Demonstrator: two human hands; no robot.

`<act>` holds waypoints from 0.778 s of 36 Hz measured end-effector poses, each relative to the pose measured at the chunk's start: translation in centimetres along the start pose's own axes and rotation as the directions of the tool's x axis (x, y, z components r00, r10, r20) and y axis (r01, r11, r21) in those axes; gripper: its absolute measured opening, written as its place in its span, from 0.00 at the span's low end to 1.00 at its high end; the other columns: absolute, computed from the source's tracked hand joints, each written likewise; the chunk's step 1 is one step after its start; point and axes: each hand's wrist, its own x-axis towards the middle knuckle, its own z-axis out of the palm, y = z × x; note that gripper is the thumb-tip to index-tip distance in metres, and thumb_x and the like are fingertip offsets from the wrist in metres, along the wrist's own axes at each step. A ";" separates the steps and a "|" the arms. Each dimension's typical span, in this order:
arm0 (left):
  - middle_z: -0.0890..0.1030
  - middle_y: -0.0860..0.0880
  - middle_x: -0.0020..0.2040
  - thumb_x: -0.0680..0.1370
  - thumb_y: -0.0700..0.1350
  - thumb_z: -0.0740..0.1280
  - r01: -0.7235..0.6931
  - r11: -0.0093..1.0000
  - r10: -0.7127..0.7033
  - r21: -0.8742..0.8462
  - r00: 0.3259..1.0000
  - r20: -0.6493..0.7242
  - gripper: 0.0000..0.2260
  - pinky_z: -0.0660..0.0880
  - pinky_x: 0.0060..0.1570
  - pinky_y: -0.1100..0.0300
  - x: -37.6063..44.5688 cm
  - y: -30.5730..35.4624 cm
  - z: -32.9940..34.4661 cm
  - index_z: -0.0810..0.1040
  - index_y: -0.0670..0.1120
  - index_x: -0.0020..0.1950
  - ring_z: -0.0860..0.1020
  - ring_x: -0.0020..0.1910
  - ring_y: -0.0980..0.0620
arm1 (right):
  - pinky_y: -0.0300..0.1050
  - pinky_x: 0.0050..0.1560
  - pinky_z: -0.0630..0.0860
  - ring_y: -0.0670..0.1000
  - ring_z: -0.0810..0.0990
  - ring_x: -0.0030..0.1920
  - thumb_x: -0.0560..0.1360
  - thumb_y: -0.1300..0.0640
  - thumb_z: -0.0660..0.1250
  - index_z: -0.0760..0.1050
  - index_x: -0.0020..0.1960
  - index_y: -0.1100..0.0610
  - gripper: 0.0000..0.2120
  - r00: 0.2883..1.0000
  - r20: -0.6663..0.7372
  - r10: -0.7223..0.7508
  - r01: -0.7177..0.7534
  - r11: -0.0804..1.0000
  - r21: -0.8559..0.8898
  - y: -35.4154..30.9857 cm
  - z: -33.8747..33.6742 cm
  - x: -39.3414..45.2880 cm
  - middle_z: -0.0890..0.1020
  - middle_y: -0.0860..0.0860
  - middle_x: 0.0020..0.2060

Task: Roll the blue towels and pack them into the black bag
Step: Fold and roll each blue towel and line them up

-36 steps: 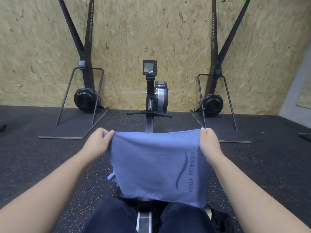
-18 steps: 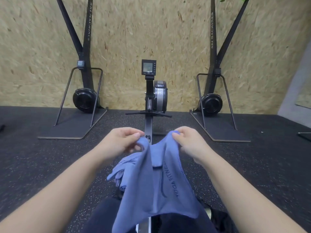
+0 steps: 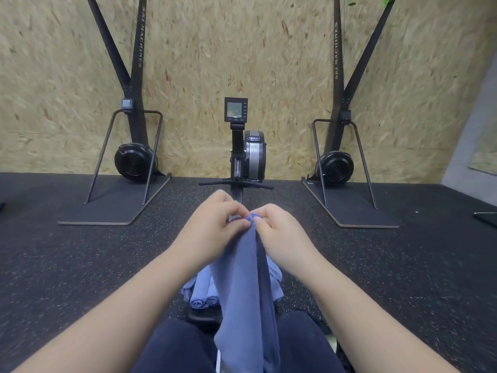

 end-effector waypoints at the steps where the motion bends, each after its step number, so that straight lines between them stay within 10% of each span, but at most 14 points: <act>1: 0.73 0.55 0.43 0.74 0.44 0.71 -0.014 1.000 0.014 0.014 1.000 -0.008 0.08 0.67 0.46 0.61 0.0 0.1 0.0 0.78 0.56 0.40 0.73 0.45 0.55 | 0.33 0.43 0.70 0.43 0.77 0.49 0.81 0.57 0.57 0.74 0.52 0.50 0.07 1.000 0.002 0.003 -0.003 1.000 0.023 0.0 0.0 -0.2 0.79 0.43 0.47; 15: 0.77 0.57 0.30 0.70 0.47 0.74 0.088 0.993 -0.092 -0.076 0.994 -0.054 0.08 0.68 0.34 0.67 -0.2 1.0 -0.5 0.77 0.53 0.35 0.72 0.30 0.62 | 0.34 0.49 0.74 0.36 0.81 0.45 0.77 0.56 0.68 0.75 0.47 0.47 0.04 0.995 -0.014 -0.096 0.097 0.973 0.208 0.1 -0.2 -1.0 0.84 0.41 0.42; 20: 0.77 0.60 0.41 0.72 0.42 0.73 -0.029 1.000 0.029 -0.005 1.000 0.006 0.13 0.65 0.44 0.73 -0.8 -0.3 0.2 0.73 0.59 0.42 0.73 0.44 0.63 | 0.29 0.45 0.71 0.33 0.79 0.40 0.78 0.62 0.64 0.74 0.46 0.48 0.09 0.986 -0.149 -0.080 0.115 0.962 0.246 0.9 -0.7 -0.5 0.83 0.40 0.38; 28: 0.63 0.64 0.55 0.63 0.68 0.62 -0.058 0.982 0.023 0.181 0.981 0.192 0.19 0.60 0.62 0.54 -2.2 -4.8 0.5 0.74 0.60 0.49 0.60 0.59 0.58 | 0.39 0.52 0.74 0.41 0.80 0.45 0.79 0.63 0.62 0.73 0.48 0.51 0.08 0.974 -0.219 -0.049 0.123 0.933 0.338 2.0 -2.1 0.4 0.83 0.49 0.45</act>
